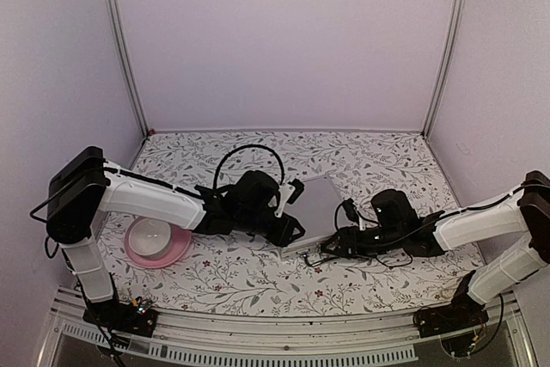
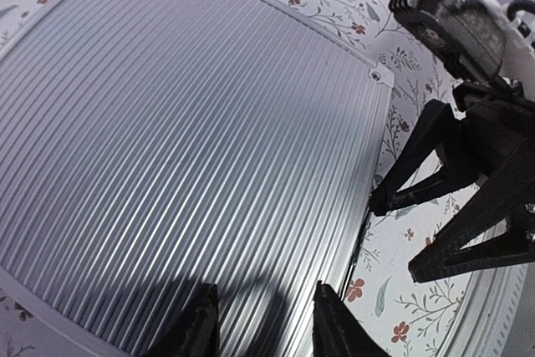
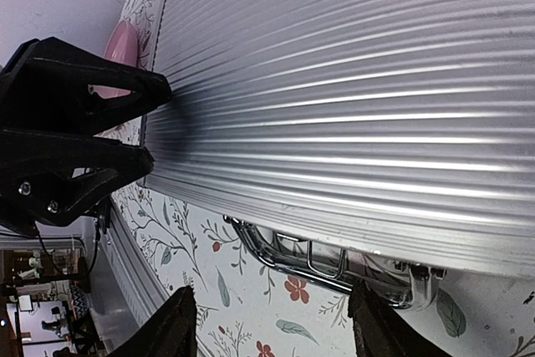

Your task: Pack up texas hold em set

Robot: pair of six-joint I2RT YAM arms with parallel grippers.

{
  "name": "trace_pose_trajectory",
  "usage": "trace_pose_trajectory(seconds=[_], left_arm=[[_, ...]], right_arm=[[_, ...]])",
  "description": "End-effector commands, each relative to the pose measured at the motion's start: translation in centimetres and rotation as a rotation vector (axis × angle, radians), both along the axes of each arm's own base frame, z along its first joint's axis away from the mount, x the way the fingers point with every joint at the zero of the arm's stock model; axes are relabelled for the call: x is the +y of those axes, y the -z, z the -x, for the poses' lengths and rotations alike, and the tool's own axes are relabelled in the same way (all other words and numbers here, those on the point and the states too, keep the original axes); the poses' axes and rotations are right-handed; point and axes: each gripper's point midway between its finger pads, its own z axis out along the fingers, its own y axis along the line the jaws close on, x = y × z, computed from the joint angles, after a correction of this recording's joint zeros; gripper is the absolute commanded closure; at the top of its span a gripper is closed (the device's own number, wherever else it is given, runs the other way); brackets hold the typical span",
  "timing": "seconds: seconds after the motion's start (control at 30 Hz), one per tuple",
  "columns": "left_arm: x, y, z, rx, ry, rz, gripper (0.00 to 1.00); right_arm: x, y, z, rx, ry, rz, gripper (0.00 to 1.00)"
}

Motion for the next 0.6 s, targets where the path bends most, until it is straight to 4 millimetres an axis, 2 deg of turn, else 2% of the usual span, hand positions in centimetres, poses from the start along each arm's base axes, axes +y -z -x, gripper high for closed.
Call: trace_pose_trajectory(seconds=[0.0, 0.57], left_arm=[[3.2, 4.7, 2.4, 0.095, -0.003, -0.170, 0.60], [3.1, 4.6, 2.6, 0.094, -0.005, -0.168, 0.60]], right_arm=[[0.4, 0.2, -0.3, -0.018, 0.008, -0.004, 0.37], [0.7, 1.5, -0.3, -0.016, 0.022, 0.037, 0.38]])
